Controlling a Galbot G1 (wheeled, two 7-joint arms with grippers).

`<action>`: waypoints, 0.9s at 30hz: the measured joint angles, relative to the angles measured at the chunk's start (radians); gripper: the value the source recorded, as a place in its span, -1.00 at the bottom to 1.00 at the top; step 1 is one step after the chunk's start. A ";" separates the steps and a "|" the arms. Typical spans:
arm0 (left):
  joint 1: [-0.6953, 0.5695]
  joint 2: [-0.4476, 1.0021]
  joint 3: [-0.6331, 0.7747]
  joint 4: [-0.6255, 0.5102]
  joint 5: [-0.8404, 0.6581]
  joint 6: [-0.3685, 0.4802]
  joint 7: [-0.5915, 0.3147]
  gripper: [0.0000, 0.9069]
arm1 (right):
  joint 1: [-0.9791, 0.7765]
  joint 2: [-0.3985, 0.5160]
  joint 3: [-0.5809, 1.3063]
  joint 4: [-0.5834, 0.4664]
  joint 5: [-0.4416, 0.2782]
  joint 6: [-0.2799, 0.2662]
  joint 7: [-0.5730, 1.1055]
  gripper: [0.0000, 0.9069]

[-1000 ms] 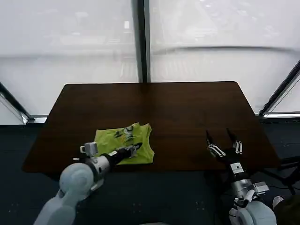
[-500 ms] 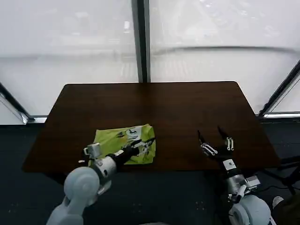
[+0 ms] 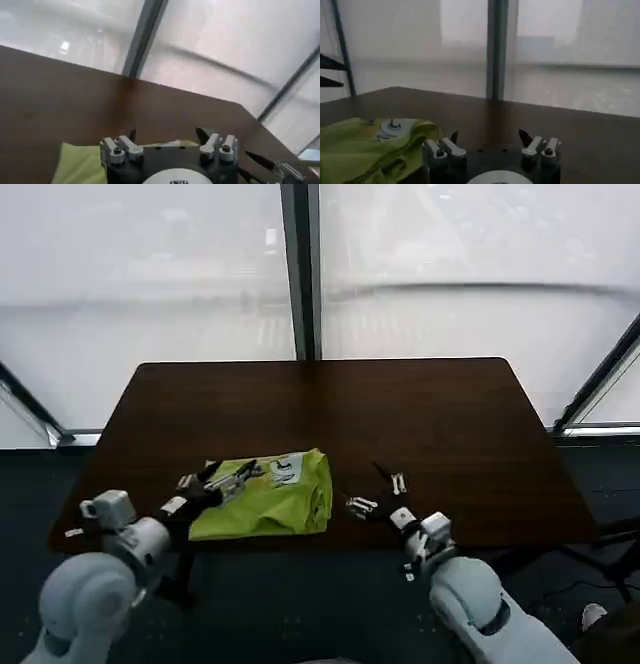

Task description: Fold and organize the clothes.

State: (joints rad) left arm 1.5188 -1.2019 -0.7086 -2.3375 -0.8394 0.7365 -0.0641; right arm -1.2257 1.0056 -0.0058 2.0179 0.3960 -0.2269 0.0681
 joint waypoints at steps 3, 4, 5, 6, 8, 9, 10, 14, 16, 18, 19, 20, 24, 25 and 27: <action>0.012 -0.015 -0.013 -0.001 0.018 0.000 0.000 0.94 | 0.028 0.010 -0.036 -0.015 -0.020 -0.005 0.005 0.94; 0.016 -0.018 -0.016 -0.001 0.022 0.000 0.000 0.94 | 0.037 0.014 -0.044 -0.021 -0.022 -0.007 0.008 0.94; 0.019 -0.022 -0.020 -0.001 0.025 0.000 0.000 0.94 | 0.047 0.019 -0.052 -0.028 -0.023 -0.010 0.010 0.94; 0.022 -0.024 -0.025 -0.001 0.027 0.000 -0.001 0.94 | 0.056 0.024 -0.059 -0.034 -0.023 -0.012 0.010 0.94; 0.029 -0.027 -0.033 0.001 0.030 -0.003 -0.001 0.94 | 0.077 0.036 -0.071 -0.050 -0.021 -0.018 0.010 0.94; 0.032 -0.027 -0.039 0.002 0.031 -0.005 -0.001 0.94 | 0.086 0.042 -0.076 -0.058 -0.020 -0.019 0.010 0.91; 0.035 -0.028 -0.042 0.003 0.031 -0.006 -0.002 0.94 | 0.094 0.048 -0.081 -0.066 -0.019 -0.019 0.010 0.72; 0.040 -0.031 -0.052 0.006 0.032 -0.010 -0.003 0.94 | 0.124 0.074 -0.097 -0.099 -0.019 -0.020 0.015 0.08; 0.046 -0.034 -0.057 0.006 0.035 -0.012 -0.003 0.94 | 0.133 0.086 -0.097 -0.112 -0.018 -0.020 0.018 -0.33; 0.052 -0.038 -0.062 0.008 0.036 -0.013 -0.003 0.94 | 0.140 0.095 -0.094 -0.127 -0.018 -0.020 0.020 -0.81; 0.055 -0.041 -0.066 0.010 0.037 -0.014 -0.003 0.94 | 0.143 0.100 -0.092 -0.133 -0.017 -0.019 0.021 -0.96; 0.058 -0.042 -0.069 0.010 0.037 -0.015 -0.003 0.94 | 0.146 0.105 -0.090 -0.139 -0.016 -0.019 0.022 -1.00; 0.065 -0.048 -0.080 0.012 0.038 -0.017 -0.003 0.94 | 0.162 0.125 -0.084 -0.172 -0.016 -0.015 0.023 -1.00; 0.066 -0.049 -0.081 0.012 0.039 -0.017 -0.003 0.94 | 0.166 0.131 -0.082 -0.179 -0.016 -0.013 0.025 -1.00; 0.069 -0.052 -0.084 0.013 0.040 -0.017 -0.003 0.94 | 0.172 0.142 -0.076 -0.195 -0.017 -0.008 0.032 -1.00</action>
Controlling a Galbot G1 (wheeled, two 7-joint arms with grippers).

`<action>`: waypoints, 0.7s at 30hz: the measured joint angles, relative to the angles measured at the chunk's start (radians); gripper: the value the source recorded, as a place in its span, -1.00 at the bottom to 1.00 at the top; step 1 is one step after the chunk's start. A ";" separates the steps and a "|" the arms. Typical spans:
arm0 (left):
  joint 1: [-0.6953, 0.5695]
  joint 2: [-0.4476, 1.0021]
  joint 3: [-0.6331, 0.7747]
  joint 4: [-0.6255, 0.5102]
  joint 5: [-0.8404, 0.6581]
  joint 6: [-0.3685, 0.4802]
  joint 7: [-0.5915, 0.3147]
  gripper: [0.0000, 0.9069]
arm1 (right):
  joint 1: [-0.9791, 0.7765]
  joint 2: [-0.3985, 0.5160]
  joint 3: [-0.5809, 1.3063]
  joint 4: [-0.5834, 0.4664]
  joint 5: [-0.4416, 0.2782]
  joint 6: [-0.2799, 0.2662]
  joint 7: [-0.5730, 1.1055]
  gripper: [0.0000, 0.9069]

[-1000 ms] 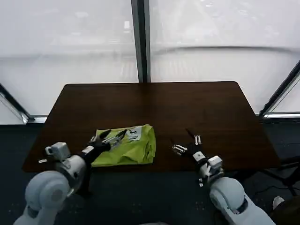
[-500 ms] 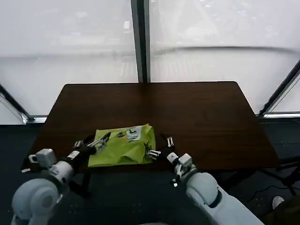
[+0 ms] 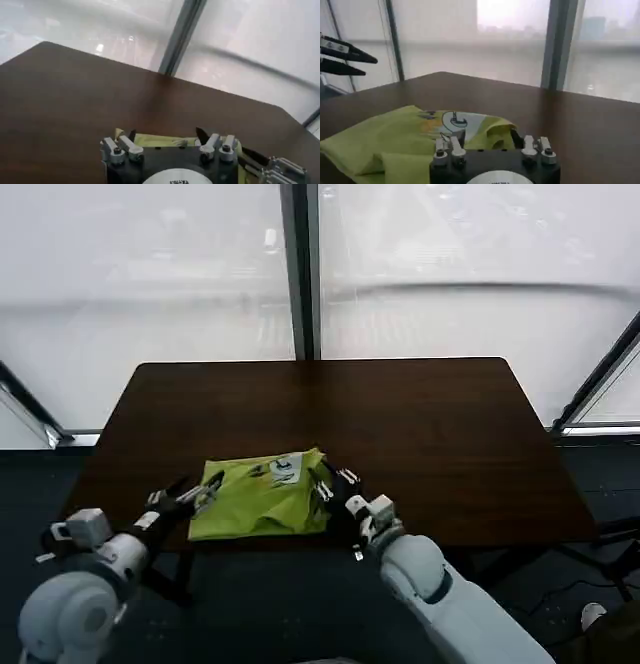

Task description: Fold and organize the clothes.

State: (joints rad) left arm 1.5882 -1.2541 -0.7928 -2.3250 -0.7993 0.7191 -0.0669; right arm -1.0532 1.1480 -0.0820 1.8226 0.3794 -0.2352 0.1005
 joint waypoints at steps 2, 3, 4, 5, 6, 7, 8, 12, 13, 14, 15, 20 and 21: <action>0.003 -0.002 -0.003 0.001 0.002 0.000 0.000 0.94 | 0.006 0.011 0.007 -0.014 -0.001 0.005 0.006 -1.00; 0.006 -0.004 -0.005 0.001 0.002 -0.001 0.000 0.94 | 0.008 0.017 0.011 -0.023 -0.002 0.008 0.007 -1.00; 0.008 -0.005 -0.007 0.001 0.002 -0.001 0.000 0.94 | 0.011 0.024 0.014 -0.031 -0.004 0.010 0.009 -1.00; 0.009 -0.006 -0.009 0.001 0.003 -0.001 0.000 0.94 | 0.014 0.028 0.016 -0.036 -0.004 0.011 0.010 -1.00; 0.010 -0.008 -0.011 0.002 0.003 -0.001 0.000 0.94 | 0.015 0.030 0.017 -0.040 -0.004 0.010 0.008 -1.00; 0.011 -0.009 -0.013 0.003 0.003 -0.001 0.000 0.94 | 0.014 0.031 0.016 -0.040 -0.003 0.008 0.004 -1.00; 0.011 -0.010 -0.014 0.003 0.003 -0.001 0.000 0.94 | 0.013 0.030 0.015 -0.040 0.001 0.004 0.001 0.61; 0.014 -0.013 -0.020 0.005 0.004 0.000 0.000 0.94 | -0.003 0.015 0.015 -0.022 0.027 -0.017 -0.008 0.94; 0.014 -0.013 -0.021 0.006 0.004 0.000 0.000 0.94 | -0.009 0.007 0.019 -0.011 0.032 -0.018 -0.008 0.94; 0.014 -0.013 -0.023 0.007 0.004 0.000 0.000 0.94 | -0.017 -0.002 0.025 0.001 0.038 -0.019 -0.006 0.94; 0.014 -0.013 -0.025 0.008 0.004 0.000 0.000 0.94 | -0.024 -0.010 0.030 0.014 0.045 -0.019 -0.003 0.94; 0.013 -0.019 -0.028 0.015 0.004 0.000 0.000 0.94 | -0.080 -0.071 0.064 0.099 0.075 -0.016 0.010 0.94; 0.013 -0.021 -0.028 0.017 0.005 0.000 0.000 0.94 | -0.094 -0.084 0.067 0.118 0.075 -0.015 0.011 0.94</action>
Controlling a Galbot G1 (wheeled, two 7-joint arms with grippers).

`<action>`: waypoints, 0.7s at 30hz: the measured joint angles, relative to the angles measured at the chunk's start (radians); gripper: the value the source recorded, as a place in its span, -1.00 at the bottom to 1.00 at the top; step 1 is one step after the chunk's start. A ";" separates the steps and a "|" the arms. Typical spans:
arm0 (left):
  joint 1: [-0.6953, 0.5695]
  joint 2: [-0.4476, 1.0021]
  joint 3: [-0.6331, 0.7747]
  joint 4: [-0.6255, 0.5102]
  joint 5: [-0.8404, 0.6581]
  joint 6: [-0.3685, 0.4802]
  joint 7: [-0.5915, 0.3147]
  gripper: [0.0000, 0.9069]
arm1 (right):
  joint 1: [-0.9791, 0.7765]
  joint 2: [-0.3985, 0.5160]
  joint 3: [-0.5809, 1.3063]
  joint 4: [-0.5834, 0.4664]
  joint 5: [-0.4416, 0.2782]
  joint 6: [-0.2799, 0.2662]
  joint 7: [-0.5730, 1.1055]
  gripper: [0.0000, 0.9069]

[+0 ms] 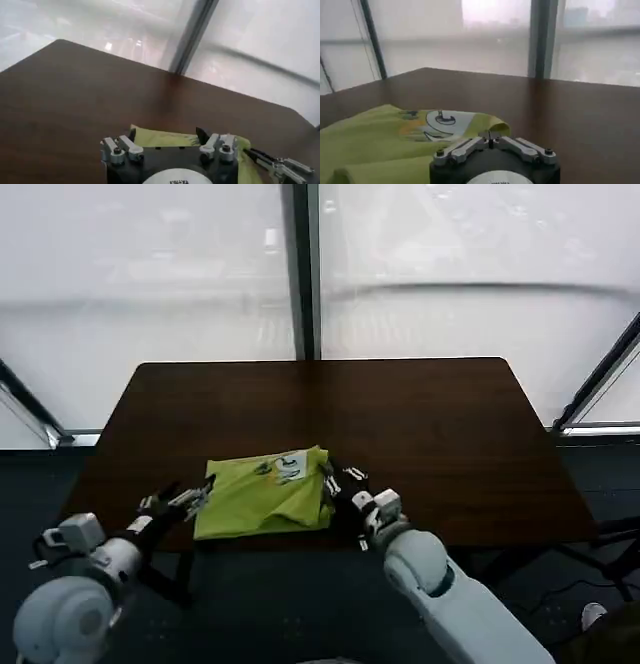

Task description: Fold and organize the clothes.

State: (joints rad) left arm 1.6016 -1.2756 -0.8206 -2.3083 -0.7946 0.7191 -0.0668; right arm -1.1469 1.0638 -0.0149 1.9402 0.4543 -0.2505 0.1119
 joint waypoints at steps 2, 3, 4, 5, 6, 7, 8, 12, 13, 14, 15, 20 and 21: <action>0.000 -0.005 0.001 0.005 0.006 0.000 0.000 0.94 | -0.031 -0.029 0.002 0.036 -0.005 0.002 0.001 0.94; 0.000 -0.008 0.003 0.006 0.007 0.000 0.001 0.94 | -0.045 -0.042 0.001 0.050 -0.010 0.002 0.002 0.94; 0.000 -0.011 0.004 0.008 0.009 -0.001 0.001 0.94 | -0.059 -0.054 -0.001 0.063 -0.018 0.002 0.002 0.94; 0.000 -0.013 0.005 0.009 0.011 -0.001 0.001 0.94 | -0.072 -0.065 -0.004 0.074 -0.025 0.002 0.001 0.94; 0.000 -0.015 0.006 0.011 0.012 -0.001 0.001 0.94 | -0.085 -0.075 -0.008 0.083 -0.034 0.001 0.001 0.94; 0.000 -0.017 0.006 0.012 0.014 -0.001 0.001 0.94 | -0.094 -0.081 -0.012 0.088 -0.039 0.000 0.001 0.94; 0.000 -0.019 0.007 0.013 0.014 -0.001 0.001 0.94 | -0.101 -0.085 -0.016 0.092 -0.052 -0.002 0.002 0.94; 0.002 -0.025 0.008 0.013 0.018 -0.002 0.002 0.94 | -0.116 -0.096 -0.040 0.103 -0.106 -0.006 -0.004 0.83; 0.002 -0.026 0.008 0.014 0.019 -0.002 0.002 0.94 | -0.118 -0.099 -0.046 0.104 -0.117 -0.007 -0.006 0.83; 0.003 -0.026 0.008 0.014 0.020 -0.002 0.002 0.94 | -0.119 -0.102 -0.053 0.106 -0.129 -0.006 -0.009 0.83; 0.005 -0.027 0.008 0.014 0.021 -0.003 0.002 0.94 | -0.121 -0.106 -0.060 0.111 -0.140 -0.004 -0.014 0.83; 0.013 -0.029 0.003 0.014 0.022 -0.006 0.004 0.94 | -0.128 -0.128 -0.074 0.123 -0.208 0.026 -0.047 0.83; 0.014 -0.029 0.002 0.014 0.022 -0.006 0.004 0.94 | -0.128 -0.133 -0.078 0.123 -0.234 0.038 -0.059 0.81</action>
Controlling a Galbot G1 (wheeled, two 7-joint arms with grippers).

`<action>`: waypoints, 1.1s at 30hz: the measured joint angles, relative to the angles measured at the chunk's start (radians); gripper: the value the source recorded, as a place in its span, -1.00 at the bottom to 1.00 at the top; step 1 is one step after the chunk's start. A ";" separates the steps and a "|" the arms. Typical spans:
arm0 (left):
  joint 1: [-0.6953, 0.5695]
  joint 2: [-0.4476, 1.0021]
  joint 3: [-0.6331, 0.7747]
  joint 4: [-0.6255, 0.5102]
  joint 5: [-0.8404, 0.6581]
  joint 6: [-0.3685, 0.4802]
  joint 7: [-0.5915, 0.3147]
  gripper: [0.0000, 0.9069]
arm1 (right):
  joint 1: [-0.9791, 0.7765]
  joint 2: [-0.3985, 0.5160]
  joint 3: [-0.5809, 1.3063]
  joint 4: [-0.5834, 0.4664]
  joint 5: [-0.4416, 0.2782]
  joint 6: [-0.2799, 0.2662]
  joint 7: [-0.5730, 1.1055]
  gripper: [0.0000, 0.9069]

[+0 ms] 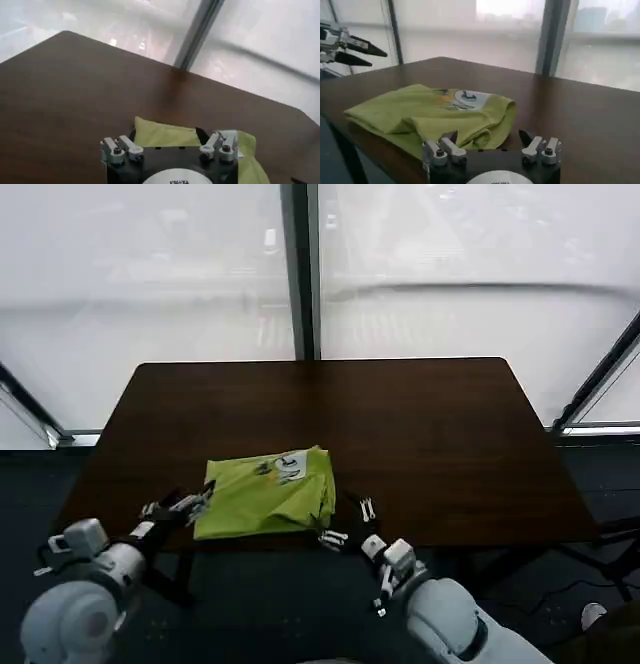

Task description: Fold and organize the clothes.

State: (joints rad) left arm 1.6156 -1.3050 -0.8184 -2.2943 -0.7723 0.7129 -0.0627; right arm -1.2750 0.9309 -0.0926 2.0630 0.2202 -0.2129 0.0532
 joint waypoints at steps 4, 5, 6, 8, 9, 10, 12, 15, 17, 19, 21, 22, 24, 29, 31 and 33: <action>0.001 -0.003 -0.001 0.000 0.001 -0.001 0.000 0.94 | 0.010 -0.019 -0.013 -0.004 -0.124 0.032 -0.048 0.81; 0.001 -0.003 -0.001 0.000 0.002 -0.001 0.000 0.94 | 0.014 -0.024 -0.017 -0.005 -0.151 0.037 -0.060 0.81; 0.001 -0.004 -0.001 -0.001 0.002 -0.001 0.000 0.94 | 0.017 -0.027 -0.020 -0.007 -0.171 0.040 -0.068 0.81; 0.001 -0.006 -0.001 -0.001 0.003 -0.001 0.000 0.94 | 0.024 -0.034 -0.028 -0.011 -0.201 0.042 -0.084 0.81; 0.001 -0.006 -0.001 -0.002 0.003 -0.002 0.000 0.94 | 0.027 -0.037 -0.030 -0.014 -0.211 0.042 -0.089 0.81; 0.002 -0.007 -0.001 -0.002 0.003 -0.002 0.000 0.94 | 0.032 -0.040 -0.035 -0.017 -0.219 0.043 -0.094 0.81; 0.003 -0.009 -0.001 -0.002 0.005 -0.002 0.001 0.94 | 0.039 -0.043 -0.044 -0.022 -0.229 0.043 -0.100 0.78; 0.004 -0.011 -0.001 -0.004 0.006 -0.002 0.001 0.94 | 0.046 -0.044 -0.055 -0.029 -0.248 0.043 -0.104 0.76; 0.005 -0.012 -0.001 -0.005 0.006 -0.003 0.001 0.94 | 0.050 -0.044 -0.063 -0.032 -0.263 0.047 -0.108 0.72; 0.008 -0.013 -0.002 -0.005 0.007 -0.004 0.001 0.94 | 0.053 -0.044 -0.067 -0.034 -0.275 0.049 -0.110 0.68; 0.010 -0.014 -0.003 -0.005 0.008 -0.005 0.002 0.94 | 0.057 -0.047 -0.069 -0.038 -0.295 0.059 -0.115 0.61; 0.011 -0.015 -0.003 -0.005 0.008 -0.005 0.002 0.94 | 0.059 -0.048 -0.070 -0.040 -0.306 0.062 -0.118 0.59; 0.012 -0.015 -0.004 -0.005 0.009 -0.006 0.002 0.94 | 0.062 -0.051 -0.073 -0.044 -0.320 0.064 -0.124 0.53; 0.012 -0.019 -0.004 -0.006 0.010 -0.007 0.003 0.94 | 0.073 -0.050 -0.082 -0.055 -0.329 0.065 -0.132 0.31; 0.013 -0.021 -0.004 -0.007 0.010 -0.007 0.003 0.94 | 0.075 -0.047 -0.085 -0.059 -0.330 0.065 -0.133 0.08; 0.014 -0.021 -0.005 -0.009 0.010 -0.008 0.003 0.94 | 0.077 -0.044 -0.088 -0.063 -0.331 0.065 -0.134 -0.14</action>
State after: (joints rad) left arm 1.6300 -1.3259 -0.8231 -2.3030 -0.7619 0.7050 -0.0597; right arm -1.1975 0.8867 -0.1805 2.0003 -0.1109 -0.1476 -0.0808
